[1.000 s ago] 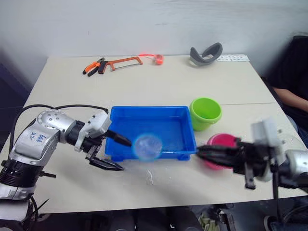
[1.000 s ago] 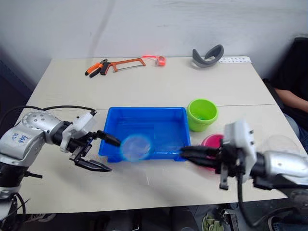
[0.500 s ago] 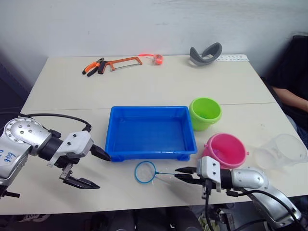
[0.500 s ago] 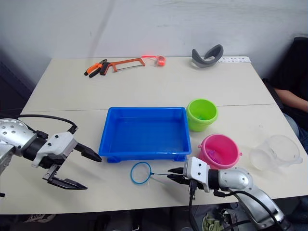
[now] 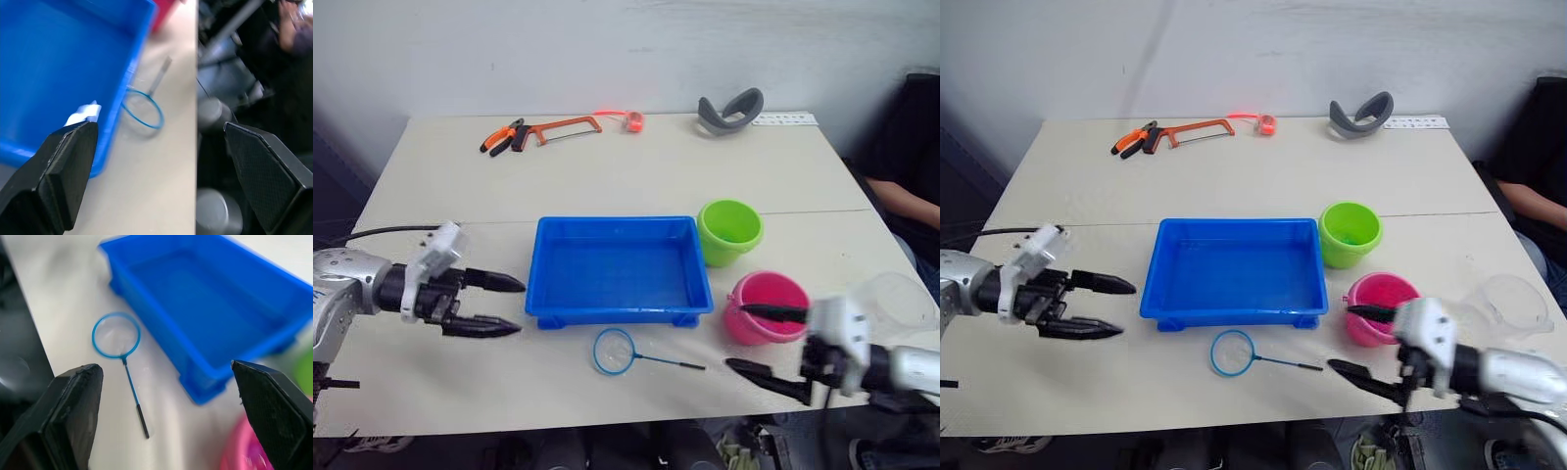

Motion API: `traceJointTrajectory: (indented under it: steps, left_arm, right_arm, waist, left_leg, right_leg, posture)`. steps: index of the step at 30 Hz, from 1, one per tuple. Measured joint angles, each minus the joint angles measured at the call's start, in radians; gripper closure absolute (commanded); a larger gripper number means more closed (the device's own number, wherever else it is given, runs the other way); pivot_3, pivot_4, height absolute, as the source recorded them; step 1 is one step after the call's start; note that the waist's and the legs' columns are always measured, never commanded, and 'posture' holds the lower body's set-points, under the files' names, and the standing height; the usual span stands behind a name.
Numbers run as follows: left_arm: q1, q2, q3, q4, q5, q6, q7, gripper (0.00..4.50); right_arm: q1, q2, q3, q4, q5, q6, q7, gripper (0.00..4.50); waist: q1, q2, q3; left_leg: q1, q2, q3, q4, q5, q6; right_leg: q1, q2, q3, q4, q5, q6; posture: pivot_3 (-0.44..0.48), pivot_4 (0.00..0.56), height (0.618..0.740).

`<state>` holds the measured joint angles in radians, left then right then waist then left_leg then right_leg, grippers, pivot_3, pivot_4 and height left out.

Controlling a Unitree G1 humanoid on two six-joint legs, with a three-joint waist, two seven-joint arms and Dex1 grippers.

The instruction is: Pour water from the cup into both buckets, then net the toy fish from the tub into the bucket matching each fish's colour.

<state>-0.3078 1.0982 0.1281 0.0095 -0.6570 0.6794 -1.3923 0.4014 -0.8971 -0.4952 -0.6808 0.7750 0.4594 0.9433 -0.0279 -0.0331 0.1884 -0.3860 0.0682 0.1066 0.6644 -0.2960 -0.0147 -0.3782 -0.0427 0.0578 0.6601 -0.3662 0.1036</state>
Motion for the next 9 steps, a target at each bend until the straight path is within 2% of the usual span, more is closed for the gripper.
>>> traceJointTrajectory:
  steps: [2,4,7,9]
  left_arm:
    - [-0.035,-0.006,0.022,0.110,0.022,-0.010,0.030,0.00]
    - [-0.093,-0.030,0.017,0.214,0.065,-0.059,0.047,0.00]
    - [-0.186,-0.070,0.018,0.361,0.113,-0.109,0.081,0.00]
    - [-0.232,-0.103,0.014,0.416,0.142,-0.143,0.092,0.00]
  right_arm:
    - [0.055,-0.006,-0.256,0.046,0.095,0.095,0.017,0.07]
    - [0.105,-0.027,-0.407,0.095,0.105,0.143,0.052,0.07]
    - [0.146,-0.039,-0.525,0.199,0.078,0.168,0.092,0.07]
    - [0.174,-0.040,-0.555,0.271,0.017,0.150,0.123,0.07]
  waist:
    - [0.000,0.000,0.000]
    - [0.000,0.000,0.000]
    - [0.002,-0.002,-0.001]
    - [0.001,-0.002,-0.001]
  left_leg:
    - [0.000,-0.001,0.000,0.000,-0.002,0.003]
    - [0.001,-0.002,0.000,0.000,-0.002,0.004]
    - [0.000,-0.003,0.000,0.000,-0.003,0.005]
    - [0.000,-0.003,0.001,0.000,-0.003,0.005]
  right_leg:
    - [0.001,-0.001,0.000,-0.001,0.000,0.000]
    - [0.002,-0.002,0.000,-0.002,0.000,0.000]
    - [0.002,-0.001,-0.001,-0.003,0.000,0.000]
    - [0.002,-0.002,-0.001,-0.004,0.000,0.001]
  posture:
    - [0.000,0.150,0.740]
    - [0.000,0.150,0.740]
    - [0.000,0.150,0.740]
    - [0.000,0.150,0.740]
